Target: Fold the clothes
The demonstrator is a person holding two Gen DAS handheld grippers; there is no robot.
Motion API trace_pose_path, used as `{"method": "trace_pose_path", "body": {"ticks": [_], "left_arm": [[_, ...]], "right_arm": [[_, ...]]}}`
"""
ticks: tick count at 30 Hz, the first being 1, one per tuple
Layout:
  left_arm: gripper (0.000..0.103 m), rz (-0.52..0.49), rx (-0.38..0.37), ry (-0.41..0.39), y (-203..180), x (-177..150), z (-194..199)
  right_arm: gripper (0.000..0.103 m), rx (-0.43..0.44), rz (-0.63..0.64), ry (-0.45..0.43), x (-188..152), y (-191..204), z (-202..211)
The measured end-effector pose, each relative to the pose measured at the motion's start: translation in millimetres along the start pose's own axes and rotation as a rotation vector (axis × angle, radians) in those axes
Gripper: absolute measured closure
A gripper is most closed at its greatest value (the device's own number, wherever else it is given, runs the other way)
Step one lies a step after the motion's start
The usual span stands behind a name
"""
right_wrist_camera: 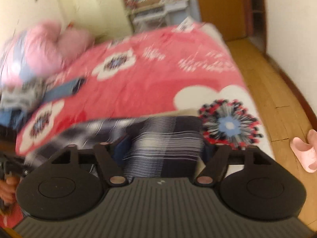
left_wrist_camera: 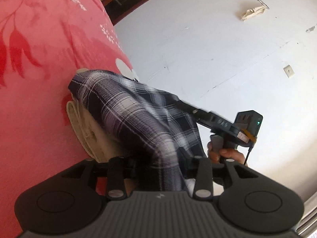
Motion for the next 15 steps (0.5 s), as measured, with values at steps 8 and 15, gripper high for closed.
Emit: {"method": "trace_pose_path", "body": {"ticks": [8, 15], "left_arm": [[0.051, -0.032, 0.067, 0.089, -8, -13, 7], [0.061, -0.019, 0.122, 0.102, -14, -19, 8]], "right_arm": [[0.021, 0.003, -0.449, -0.227, -10, -34, 114], [0.021, -0.018, -0.542, -0.121, -68, -21, 112]]}}
Point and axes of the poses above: each gripper's, at about its wrist camera, not at the fingertips, and z roughly against the way its jaws point, y to its left, x to its top, the point moved 7 cm from there along -z, roughly the way its jaws point, and after that the axes turned 13 degrees about -x, right-handed, at the moved point
